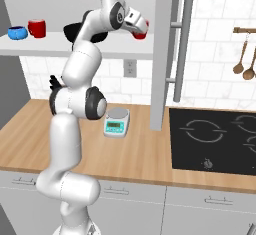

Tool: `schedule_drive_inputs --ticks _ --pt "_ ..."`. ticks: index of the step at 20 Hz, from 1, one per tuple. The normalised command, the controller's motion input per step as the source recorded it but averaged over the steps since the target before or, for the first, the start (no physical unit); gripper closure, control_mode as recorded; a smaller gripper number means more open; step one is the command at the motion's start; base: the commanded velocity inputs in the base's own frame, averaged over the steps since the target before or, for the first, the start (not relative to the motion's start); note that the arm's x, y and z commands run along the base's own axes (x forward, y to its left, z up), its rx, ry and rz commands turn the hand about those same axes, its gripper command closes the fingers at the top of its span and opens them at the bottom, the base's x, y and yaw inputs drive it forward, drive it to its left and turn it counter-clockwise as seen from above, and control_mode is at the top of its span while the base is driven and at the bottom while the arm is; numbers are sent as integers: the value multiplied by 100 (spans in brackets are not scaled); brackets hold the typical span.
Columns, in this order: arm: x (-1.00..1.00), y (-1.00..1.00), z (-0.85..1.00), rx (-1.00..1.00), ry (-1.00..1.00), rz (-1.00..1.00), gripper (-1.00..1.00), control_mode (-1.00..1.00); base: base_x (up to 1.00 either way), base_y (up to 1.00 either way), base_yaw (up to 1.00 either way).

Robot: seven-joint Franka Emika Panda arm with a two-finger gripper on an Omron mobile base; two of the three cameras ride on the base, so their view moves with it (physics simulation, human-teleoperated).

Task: Gather all objects into one cabinet and sort the glasses and bowls to opposite sides.

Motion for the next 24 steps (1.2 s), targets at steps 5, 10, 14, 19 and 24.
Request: schedule_drive_inputs --ticks 5,10,14,19,24 --pt "-41 0 -4 5 -7 0 100 -100 0 0 0" --pt "-37 0 0 5 -10 0 100 -100 0 0 0" --pt "-3 0 -5 3 -10 0 100 -100 0 0 0" --pt "0 0 -3 0 -13 0 100 -100 0 0 0" --pt "-10 0 4 0 -8 2 100 -100 0 0 0"
